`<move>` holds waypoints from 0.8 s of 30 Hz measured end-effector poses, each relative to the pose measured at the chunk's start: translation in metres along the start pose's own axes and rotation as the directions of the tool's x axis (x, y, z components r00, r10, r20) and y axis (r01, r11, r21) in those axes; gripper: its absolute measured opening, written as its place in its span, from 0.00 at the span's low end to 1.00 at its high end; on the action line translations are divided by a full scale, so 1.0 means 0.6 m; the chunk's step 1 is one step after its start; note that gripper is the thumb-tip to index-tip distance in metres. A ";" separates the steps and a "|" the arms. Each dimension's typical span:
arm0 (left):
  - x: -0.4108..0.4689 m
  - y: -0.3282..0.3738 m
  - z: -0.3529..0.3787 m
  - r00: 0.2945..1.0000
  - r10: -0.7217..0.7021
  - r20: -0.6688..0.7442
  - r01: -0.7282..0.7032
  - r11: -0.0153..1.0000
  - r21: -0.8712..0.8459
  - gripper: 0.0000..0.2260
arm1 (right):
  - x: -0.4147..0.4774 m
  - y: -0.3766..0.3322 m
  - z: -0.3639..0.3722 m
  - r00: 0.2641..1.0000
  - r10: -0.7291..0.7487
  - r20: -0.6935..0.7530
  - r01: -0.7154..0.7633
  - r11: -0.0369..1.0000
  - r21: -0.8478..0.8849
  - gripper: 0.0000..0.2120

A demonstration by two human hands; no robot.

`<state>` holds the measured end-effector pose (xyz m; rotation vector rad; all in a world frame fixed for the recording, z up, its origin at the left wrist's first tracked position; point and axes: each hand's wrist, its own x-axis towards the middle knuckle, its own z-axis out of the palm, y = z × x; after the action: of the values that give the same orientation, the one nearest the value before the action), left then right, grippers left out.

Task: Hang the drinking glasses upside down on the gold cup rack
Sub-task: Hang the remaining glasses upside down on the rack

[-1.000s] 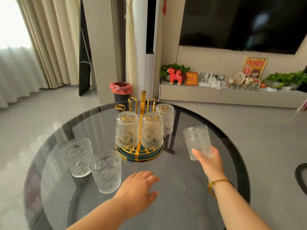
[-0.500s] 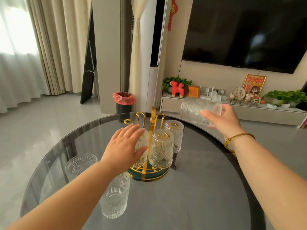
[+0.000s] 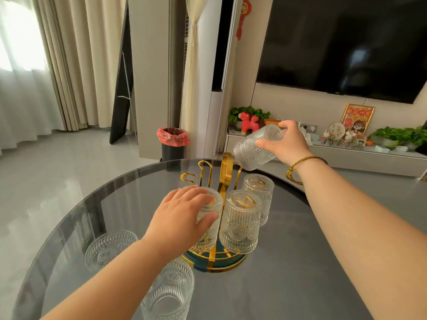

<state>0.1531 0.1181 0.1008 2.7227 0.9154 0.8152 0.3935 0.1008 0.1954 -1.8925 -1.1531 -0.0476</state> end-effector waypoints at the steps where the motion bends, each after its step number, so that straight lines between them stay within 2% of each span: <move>1: 0.000 -0.001 0.002 1.000 -0.001 -0.006 0.001 1.000 -0.011 0.19 | 0.004 0.000 0.003 1.000 -0.005 0.003 0.005 1.000 0.000 0.33; 6: 0.003 -0.005 0.008 1.000 -0.004 -0.015 0.003 0.998 -0.055 0.19 | 0.022 -0.007 0.023 0.995 -0.038 0.095 0.045 0.996 -0.073 0.32; 11: 0.007 -0.015 0.000 1.000 0.028 -0.011 -0.029 0.995 -0.100 0.17 | 0.033 -0.007 0.049 0.980 -0.012 0.198 0.039 0.991 -0.131 0.33; 24: 0.010 -0.030 0.006 0.996 0.074 -0.048 -0.080 0.985 -0.151 0.15 | 0.024 0.029 0.138 0.894 0.056 0.444 0.087 0.952 -0.295 0.33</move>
<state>0.1497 0.1364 0.0950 2.6314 0.7266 0.9209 0.3825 0.1660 0.1404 -2.2443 -1.5432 0.2266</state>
